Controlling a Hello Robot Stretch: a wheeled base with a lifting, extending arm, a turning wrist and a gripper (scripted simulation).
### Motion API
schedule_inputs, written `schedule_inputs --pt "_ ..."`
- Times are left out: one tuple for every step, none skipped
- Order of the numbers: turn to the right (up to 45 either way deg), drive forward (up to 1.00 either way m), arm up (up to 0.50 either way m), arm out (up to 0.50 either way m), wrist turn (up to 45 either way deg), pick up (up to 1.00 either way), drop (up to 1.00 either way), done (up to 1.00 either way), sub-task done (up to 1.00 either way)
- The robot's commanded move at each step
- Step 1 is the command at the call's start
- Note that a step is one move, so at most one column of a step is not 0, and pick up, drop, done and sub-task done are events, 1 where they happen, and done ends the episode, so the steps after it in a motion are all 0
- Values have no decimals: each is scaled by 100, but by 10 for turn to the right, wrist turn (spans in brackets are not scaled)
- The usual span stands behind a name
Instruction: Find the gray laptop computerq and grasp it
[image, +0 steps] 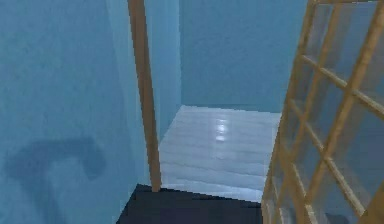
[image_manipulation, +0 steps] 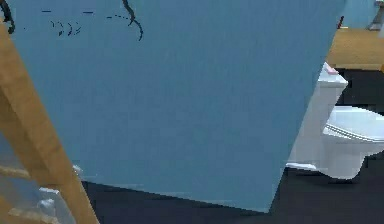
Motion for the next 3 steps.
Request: schedule_inputs --pt "0 15 0 0 0 0 0 0 0" --pt "90 0 0 0 0 0 0 0 0" --pt "0 100 0 0 0 0 0 0 0"
